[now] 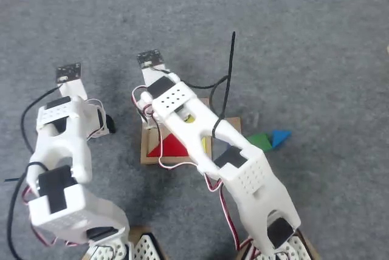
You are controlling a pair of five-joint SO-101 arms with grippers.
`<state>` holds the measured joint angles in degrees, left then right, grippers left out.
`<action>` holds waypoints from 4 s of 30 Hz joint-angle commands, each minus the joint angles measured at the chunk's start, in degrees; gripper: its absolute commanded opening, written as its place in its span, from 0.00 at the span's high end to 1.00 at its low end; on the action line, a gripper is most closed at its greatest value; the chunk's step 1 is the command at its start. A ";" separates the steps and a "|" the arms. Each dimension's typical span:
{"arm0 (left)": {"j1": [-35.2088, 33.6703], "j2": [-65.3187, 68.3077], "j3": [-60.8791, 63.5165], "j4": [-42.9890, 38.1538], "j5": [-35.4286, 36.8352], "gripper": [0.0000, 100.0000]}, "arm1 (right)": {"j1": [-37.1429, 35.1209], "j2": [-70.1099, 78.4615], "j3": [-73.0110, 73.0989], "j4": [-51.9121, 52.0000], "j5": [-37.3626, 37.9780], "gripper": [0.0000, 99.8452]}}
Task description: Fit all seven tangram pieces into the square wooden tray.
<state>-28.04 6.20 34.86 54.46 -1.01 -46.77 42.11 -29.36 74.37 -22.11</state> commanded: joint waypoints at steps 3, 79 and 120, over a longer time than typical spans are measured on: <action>0.18 -0.62 -0.04 -0.70 -0.70 0.78 | -1.27 -0.84 -5.27 0.92 1.32 0.72; 32.18 16.09 -24.13 8.70 3.43 0.84 | 42.95 -83.12 96.35 -45.23 28.31 0.75; 35.96 16.70 -30.64 13.54 -11.52 0.85 | 42.86 -82.59 96.44 -46.81 28.66 0.75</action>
<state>9.05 23.87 5.14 67.56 -10.95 -4.13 -38.59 67.25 28.84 5.67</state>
